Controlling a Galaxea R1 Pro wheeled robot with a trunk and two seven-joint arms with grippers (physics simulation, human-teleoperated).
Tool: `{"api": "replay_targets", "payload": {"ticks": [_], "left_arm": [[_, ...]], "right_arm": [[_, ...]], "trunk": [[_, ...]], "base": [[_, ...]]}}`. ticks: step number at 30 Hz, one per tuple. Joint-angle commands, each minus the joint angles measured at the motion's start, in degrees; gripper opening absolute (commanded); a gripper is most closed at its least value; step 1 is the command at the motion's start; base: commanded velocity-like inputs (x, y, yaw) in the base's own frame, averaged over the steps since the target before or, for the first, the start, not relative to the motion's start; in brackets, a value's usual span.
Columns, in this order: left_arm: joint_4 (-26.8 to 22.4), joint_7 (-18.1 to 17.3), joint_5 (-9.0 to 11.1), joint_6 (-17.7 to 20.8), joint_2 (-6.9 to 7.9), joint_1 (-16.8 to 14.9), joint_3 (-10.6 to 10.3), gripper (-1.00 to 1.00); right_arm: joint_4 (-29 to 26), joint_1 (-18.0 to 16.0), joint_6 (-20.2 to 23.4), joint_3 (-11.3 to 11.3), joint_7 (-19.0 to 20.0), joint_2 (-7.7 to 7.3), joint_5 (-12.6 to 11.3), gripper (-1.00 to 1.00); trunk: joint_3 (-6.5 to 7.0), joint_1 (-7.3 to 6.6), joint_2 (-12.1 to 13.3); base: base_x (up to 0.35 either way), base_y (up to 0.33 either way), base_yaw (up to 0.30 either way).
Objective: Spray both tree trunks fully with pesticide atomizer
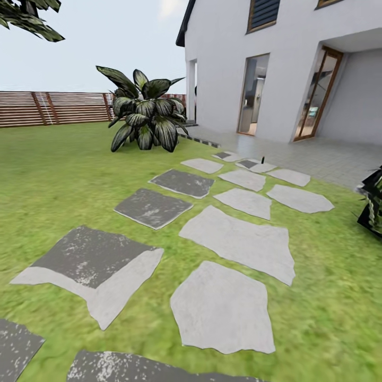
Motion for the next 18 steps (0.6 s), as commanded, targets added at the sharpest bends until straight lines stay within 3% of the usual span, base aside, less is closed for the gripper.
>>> {"api": "replay_targets", "payload": {"ticks": [1, 18], "left_arm": [[0.05, -0.02, 0.32, -0.18, 0.00, -0.03, 0.01, 1.00], [0.02, -0.03, 0.29, -0.18, 0.00, -0.03, 0.01, 1.00]], "right_arm": [[0.02, -0.01, -0.17, 0.04, 0.01, 0.00, -0.20, 1.00], [-0.03, -0.03, -0.17, 0.06, 0.01, 0.00, -0.20, 1.00]], "trunk": [[-0.05, 0.02, -0.02], [-0.05, 0.02, -0.02]], "base": [[0.339, 0.000, 0.000], [0.339, 0.000, -0.011]]}}
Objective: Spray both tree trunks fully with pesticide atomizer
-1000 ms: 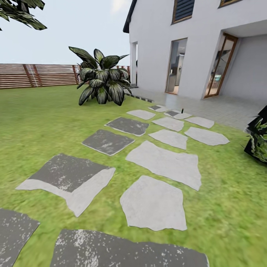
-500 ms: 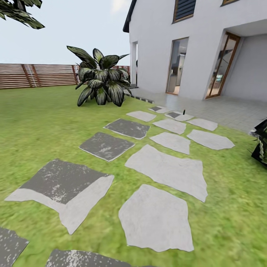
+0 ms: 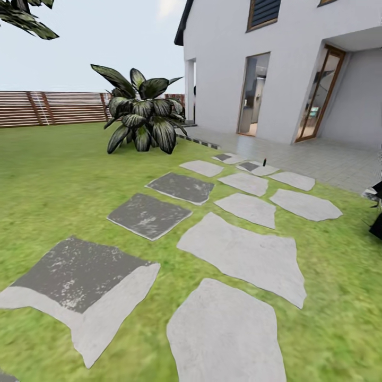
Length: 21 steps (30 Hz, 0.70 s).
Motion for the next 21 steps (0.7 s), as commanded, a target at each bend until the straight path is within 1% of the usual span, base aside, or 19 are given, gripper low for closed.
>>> {"api": "replay_targets", "payload": {"ticks": [1, 5, 21], "left_arm": [[0.04, -0.02, 0.30, -0.18, 0.00, -0.02, 0.01, 1.00], [0.02, -0.02, 0.30, -0.18, 0.00, -0.02, 0.01, 1.00], [0.07, -0.02, 0.30, -0.18, -0.01, -0.02, 0.01, 1.00]], "right_arm": [[0.04, -0.02, -0.17, 0.04, 0.01, 0.00, -0.20, 1.00], [0.04, -0.03, -0.16, 0.04, 0.01, 0.00, -0.20, 1.00], [0.07, -0.03, -0.15, 0.04, 0.01, 0.00, -0.20, 1.00]], "trunk": [[-0.05, 0.02, -0.02], [-0.05, 0.02, -0.02], [-0.05, 0.02, -0.02]], "base": [[0.339, 0.000, -0.124], [0.339, 0.000, -0.205], [0.339, 0.000, -0.294]]}}
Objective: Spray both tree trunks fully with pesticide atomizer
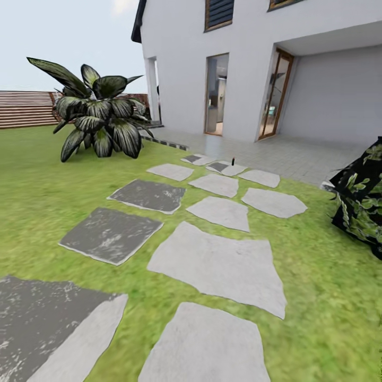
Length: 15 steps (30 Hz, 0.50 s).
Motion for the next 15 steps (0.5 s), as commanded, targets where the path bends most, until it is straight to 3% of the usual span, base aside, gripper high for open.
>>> {"api": "replay_targets", "payload": {"ticks": [1, 15], "left_arm": [[0.03, -0.02, 0.30, -0.17, 0.00, -0.01, 0.02, 1.00], [0.00, -0.02, 0.30, -0.17, 0.00, -0.01, 0.02, 1.00]], "right_arm": [[0.06, -0.05, -0.18, 0.04, 0.02, 0.00, -0.20, 1.00], [0.10, -0.03, -0.19, 0.04, 0.02, 0.00, -0.20, 1.00]], "trunk": [[-0.05, 0.02, -0.02], [-0.05, 0.02, -0.02]], "base": [[0.339, 0.000, -0.281], [0.339, 0.000, -0.032]]}}
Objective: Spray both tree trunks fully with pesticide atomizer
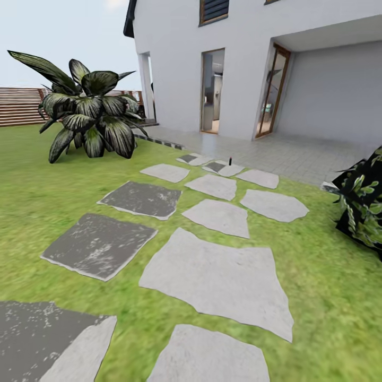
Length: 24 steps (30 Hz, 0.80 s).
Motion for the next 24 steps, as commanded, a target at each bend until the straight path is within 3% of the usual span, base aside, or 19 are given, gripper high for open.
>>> {"api": "replay_targets", "payload": {"ticks": [1, 24], "left_arm": [[0.07, -0.02, 0.30, -0.18, 0.00, -0.03, 0.01, 1.00], [0.04, -0.03, 0.30, -0.18, 0.00, -0.03, 0.01, 1.00]], "right_arm": [[0.04, -0.04, -0.17, 0.04, 0.01, 0.00, -0.20, 1.00], [0.00, -0.04, -0.17, 0.04, 0.01, 0.00, -0.20, 1.00]], "trunk": [[-0.05, 0.02, -0.02], [-0.05, 0.02, -0.02]], "base": [[0.339, 0.000, 0.000], [0.339, 0.000, -0.011]]}}
